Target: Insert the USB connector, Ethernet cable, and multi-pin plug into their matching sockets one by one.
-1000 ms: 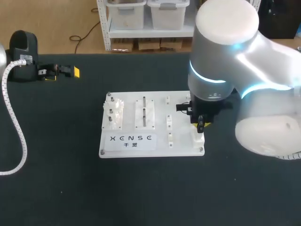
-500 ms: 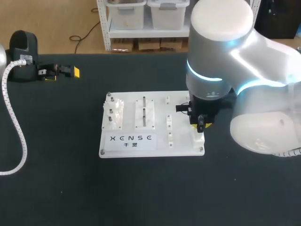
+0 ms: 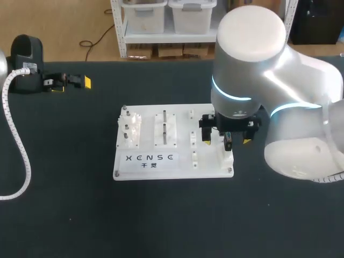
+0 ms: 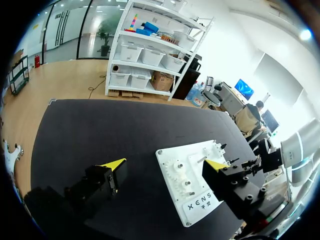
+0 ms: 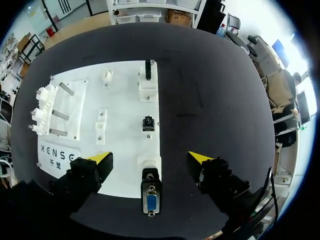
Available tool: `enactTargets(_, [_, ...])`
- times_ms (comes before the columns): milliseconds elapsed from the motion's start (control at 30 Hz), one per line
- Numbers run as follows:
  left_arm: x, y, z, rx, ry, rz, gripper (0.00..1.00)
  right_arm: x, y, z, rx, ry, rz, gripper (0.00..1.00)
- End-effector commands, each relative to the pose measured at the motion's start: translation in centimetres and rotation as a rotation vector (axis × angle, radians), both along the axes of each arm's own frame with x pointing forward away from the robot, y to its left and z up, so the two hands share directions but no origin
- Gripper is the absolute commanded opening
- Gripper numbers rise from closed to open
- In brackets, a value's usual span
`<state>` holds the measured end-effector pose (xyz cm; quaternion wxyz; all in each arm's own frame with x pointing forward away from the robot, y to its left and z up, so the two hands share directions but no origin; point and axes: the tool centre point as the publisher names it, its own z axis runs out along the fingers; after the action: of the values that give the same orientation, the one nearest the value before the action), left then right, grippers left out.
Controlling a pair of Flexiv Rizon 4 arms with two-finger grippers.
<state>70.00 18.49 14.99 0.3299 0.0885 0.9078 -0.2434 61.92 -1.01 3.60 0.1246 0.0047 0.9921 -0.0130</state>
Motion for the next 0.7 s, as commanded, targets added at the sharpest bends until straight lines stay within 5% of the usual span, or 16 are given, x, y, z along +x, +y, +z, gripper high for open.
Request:
enactTargets(33, [0.0,0.0,0.0,0.0,0.0,0.0,1.0,0.3,-0.3,0.7,0.005,-0.021,-0.008,1.0])
enactTargets(700, [0.0,0.0,0.0,0.0,0.0,0.0,1.0,2.2,-0.1,3.5,0.009,-0.066,-0.021,1.0])
